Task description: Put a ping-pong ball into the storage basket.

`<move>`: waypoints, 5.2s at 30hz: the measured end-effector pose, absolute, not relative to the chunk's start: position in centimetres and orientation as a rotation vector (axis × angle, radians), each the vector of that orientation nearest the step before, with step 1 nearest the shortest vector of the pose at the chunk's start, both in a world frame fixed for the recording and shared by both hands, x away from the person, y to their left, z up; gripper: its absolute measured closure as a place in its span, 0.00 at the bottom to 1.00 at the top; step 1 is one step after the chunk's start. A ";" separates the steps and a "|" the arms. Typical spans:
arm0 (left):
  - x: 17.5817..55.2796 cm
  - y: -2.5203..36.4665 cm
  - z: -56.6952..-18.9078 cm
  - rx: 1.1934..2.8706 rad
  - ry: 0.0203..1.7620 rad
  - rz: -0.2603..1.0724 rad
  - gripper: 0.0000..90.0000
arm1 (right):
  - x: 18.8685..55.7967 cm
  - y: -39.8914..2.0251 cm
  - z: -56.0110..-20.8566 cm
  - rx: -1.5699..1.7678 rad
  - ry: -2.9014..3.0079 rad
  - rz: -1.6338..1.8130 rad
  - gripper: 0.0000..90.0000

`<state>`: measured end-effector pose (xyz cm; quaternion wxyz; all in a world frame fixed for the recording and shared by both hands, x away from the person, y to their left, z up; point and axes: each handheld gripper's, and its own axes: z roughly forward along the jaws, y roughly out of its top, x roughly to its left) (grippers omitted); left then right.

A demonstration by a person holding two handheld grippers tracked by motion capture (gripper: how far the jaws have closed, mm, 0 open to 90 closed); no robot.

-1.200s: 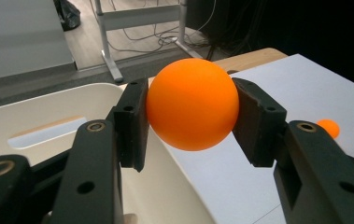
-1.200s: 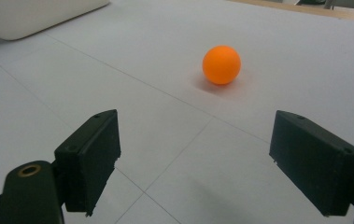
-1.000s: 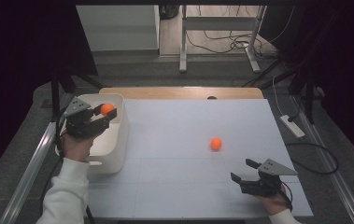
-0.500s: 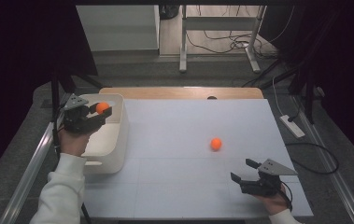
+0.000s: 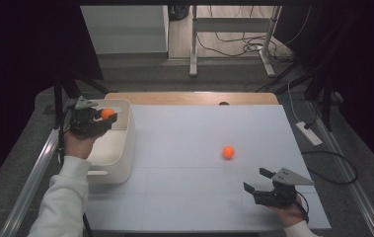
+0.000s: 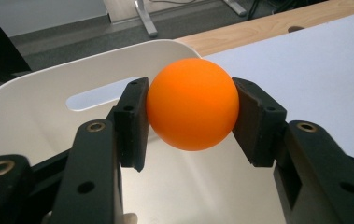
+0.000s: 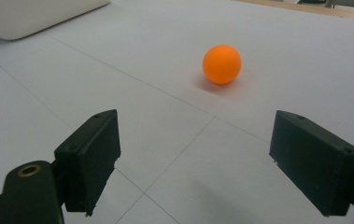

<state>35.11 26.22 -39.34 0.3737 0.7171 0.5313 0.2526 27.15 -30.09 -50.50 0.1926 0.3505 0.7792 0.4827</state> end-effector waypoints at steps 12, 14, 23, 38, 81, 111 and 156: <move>35.4 26.4 -39.6 1.860 1.381 0.611 0.56 | 27.1 -30.1 -50.5 0.984 2.187 1.355 0.18; 35.4 26.5 -39.6 1.856 1.386 0.610 0.56 | 27.2 -30.1 -50.5 0.983 2.188 1.355 0.18; 34.9 26.6 -39.1 1.781 1.381 0.655 0.25 | 27.2 -30.1 -50.5 0.984 2.188 1.355 0.18; 32.7 25.8 -37.8 1.674 1.198 0.530 0.21 | 27.3 -30.1 -50.5 0.985 2.190 1.364 0.18; 30.6 19.1 -38.2 1.701 0.890 0.340 0.20 | 27.4 -30.7 -50.5 1.010 2.170 1.368 0.18; 30.8 15.1 -39.3 1.769 0.825 0.283 0.20 | 27.4 -30.6 -50.5 1.006 2.169 1.365 0.18; 32.1 8.9 -42.5 1.892 0.786 0.187 0.21 | 27.2 -30.7 -50.4 1.012 2.158 1.367 0.18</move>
